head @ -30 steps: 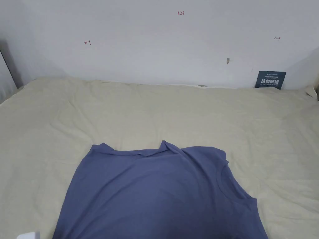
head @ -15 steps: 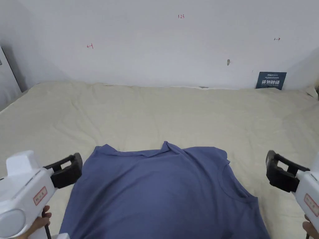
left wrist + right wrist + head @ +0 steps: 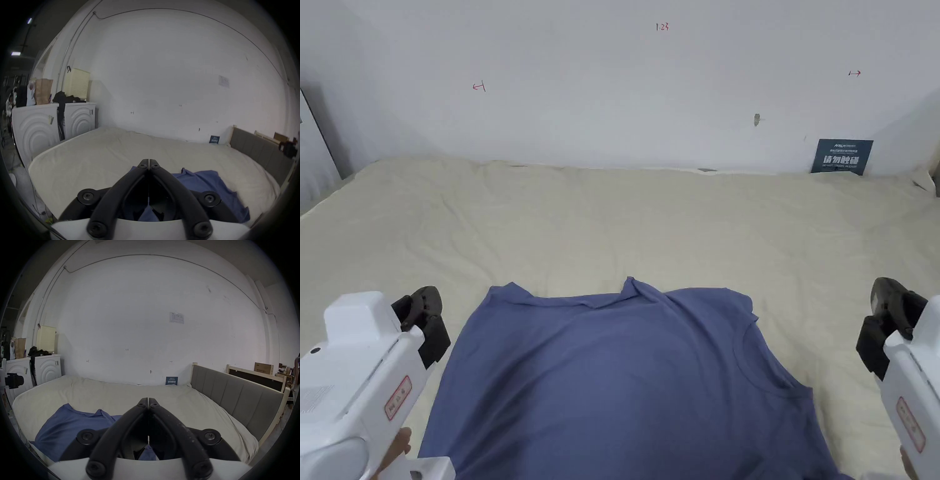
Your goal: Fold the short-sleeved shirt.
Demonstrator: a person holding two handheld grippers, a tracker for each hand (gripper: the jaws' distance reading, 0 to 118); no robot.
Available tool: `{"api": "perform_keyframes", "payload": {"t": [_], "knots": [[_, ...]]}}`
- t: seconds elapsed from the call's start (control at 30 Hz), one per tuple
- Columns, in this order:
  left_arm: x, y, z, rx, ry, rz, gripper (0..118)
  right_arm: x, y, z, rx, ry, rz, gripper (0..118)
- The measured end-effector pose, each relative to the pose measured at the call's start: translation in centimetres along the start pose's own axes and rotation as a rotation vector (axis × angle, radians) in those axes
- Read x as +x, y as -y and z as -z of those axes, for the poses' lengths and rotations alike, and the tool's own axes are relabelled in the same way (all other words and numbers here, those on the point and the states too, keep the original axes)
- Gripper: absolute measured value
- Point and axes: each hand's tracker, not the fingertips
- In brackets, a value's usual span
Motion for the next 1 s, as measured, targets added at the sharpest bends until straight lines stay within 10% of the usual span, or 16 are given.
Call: {"api": "perform_keyframes", "payload": {"t": [0.67,0.77,0.87,1.0], "knots": [[-5.3,6.6,1.2,-0.349,-0.07,-0.071,4,-1.5,0.7,0.1,-0.084,-0.032,0.035,1],[-6.8,9.3,1.1,-0.428,-0.089,-0.124,36,-1.4,1.2,0.5,-0.101,-0.038,0.032,1],[-7.8,12.1,1.4,-0.567,-0.117,-0.116,115,-1.7,1.5,0.8,-0.12,-0.043,0.031,1],[-8.1,15.0,1.0,-0.635,-0.156,-0.041,114,-2.0,1.9,0.8,-0.142,-0.051,0.033,1]]}}
